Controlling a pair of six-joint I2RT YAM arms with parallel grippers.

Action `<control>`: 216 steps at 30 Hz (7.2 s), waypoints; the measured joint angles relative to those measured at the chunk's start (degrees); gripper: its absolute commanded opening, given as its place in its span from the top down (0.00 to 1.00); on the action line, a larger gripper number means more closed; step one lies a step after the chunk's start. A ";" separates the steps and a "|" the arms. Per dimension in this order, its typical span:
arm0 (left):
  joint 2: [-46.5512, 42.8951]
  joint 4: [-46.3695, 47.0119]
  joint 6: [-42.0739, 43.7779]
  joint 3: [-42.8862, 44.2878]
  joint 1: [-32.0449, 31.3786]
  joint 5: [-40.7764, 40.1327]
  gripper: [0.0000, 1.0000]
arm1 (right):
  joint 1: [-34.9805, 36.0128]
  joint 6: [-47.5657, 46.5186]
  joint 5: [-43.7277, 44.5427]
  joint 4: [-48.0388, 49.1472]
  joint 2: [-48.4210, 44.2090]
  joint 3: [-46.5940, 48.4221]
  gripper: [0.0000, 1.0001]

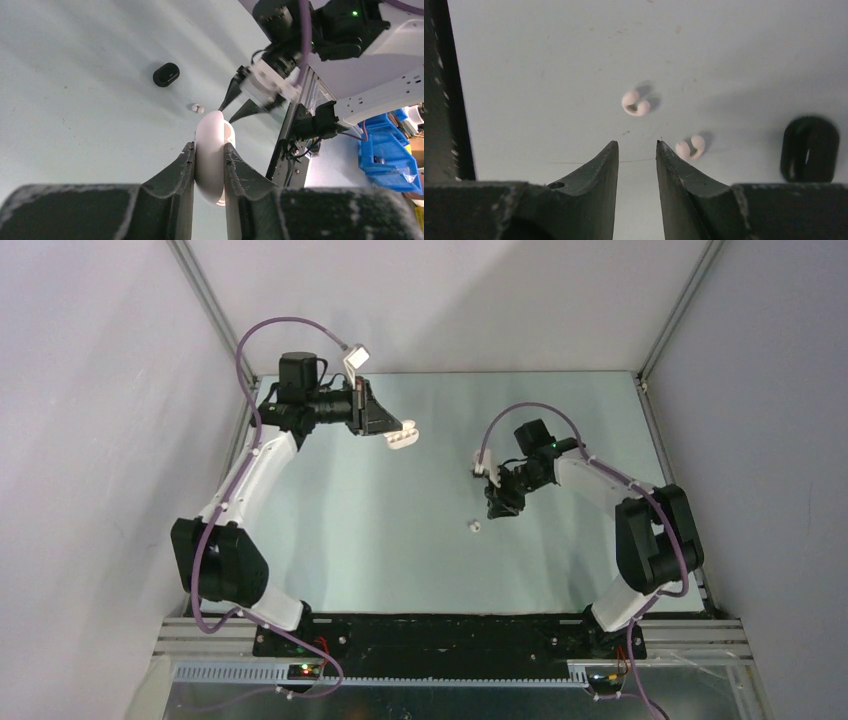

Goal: Insert the wireless bluetooth earbuds into the charging case
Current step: Pick up the earbud from the center of the board, then place the earbud in the charging case, then pick up the earbud from the center of the board.

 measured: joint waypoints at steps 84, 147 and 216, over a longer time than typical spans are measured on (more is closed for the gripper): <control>-0.70 -10.08 17.22 4.57 -1.73 1.33 1.00 | 3.76 -25.88 -5.29 -9.14 2.05 26.40 1.00; -15.80 -4.76 54.77 -6.43 -16.20 -15.34 1.00 | 17.40 -7.23 -3.15 -12.52 0.66 40.96 1.00; -24.04 1.25 49.18 -16.11 -15.76 -22.64 1.00 | 1.92 11.45 5.11 -3.87 -8.52 3.04 0.89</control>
